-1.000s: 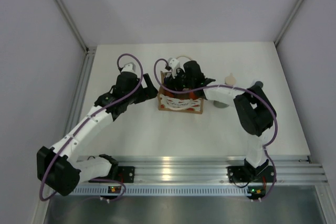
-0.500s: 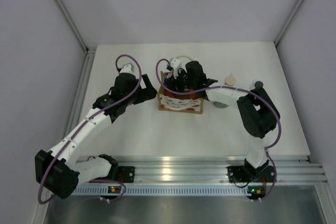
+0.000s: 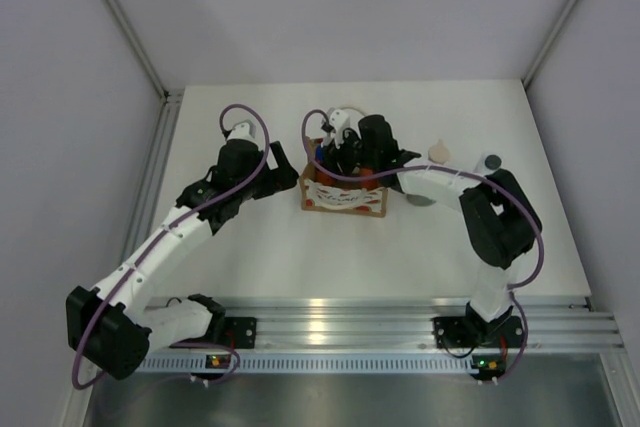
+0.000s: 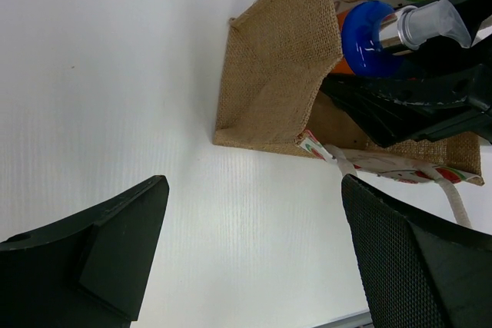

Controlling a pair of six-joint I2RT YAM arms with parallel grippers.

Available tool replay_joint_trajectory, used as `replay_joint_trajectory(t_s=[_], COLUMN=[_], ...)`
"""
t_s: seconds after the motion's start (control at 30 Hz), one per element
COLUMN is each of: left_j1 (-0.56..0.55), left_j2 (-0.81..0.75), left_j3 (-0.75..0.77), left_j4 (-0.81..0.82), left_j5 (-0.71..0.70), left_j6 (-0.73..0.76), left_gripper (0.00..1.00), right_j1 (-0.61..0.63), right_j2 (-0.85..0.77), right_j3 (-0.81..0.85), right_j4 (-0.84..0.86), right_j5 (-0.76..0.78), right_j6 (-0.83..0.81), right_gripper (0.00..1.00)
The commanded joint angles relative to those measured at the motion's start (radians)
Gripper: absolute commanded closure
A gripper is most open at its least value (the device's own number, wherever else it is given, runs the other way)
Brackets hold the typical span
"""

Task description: Take the personal care products out of the canvas bag

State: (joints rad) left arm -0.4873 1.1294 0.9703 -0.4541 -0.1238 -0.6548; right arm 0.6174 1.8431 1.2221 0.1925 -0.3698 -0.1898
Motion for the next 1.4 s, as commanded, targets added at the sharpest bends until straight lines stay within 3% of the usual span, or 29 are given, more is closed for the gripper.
replay_joint_trajectory(t_s=[0.0, 0.37, 0.73, 1.1, 1.37], left_j1=[-0.004, -0.004, -0.004, 0.003, 0.021], left_j2=[-0.023, -0.017, -0.039, -0.078, -0.174], left_j3=[-0.001, 0.002, 0.007, 0.065, 0.11], left_j4=[0.022, 0.022, 0.011, -0.103, -0.222], left_j5=[-0.02, -0.02, -0.053, -0.232, -0.342], left_j6=[0.011, 0.009, 0.0, -0.003, 0.003], left_gripper=[0.02, 0.02, 0.02, 0.02, 0.02], right_j1=[-0.01, -0.011, -0.008, 0.015, 0.082], right_j2=[-0.127, -0.223, -0.335, -0.415, -0.368], right_j3=[0.025, 0.025, 0.125, 0.257, 0.388], right_j4=[0.139, 0.096, -0.102, -0.257, -0.289], right_j5=[-0.05, -0.055, -0.061, -0.106, -0.19], right_j6=[-0.005, -0.016, -0.016, 0.004, 0.066], right_gripper=[1.0, 1.0, 1.0, 1.0, 1.0])
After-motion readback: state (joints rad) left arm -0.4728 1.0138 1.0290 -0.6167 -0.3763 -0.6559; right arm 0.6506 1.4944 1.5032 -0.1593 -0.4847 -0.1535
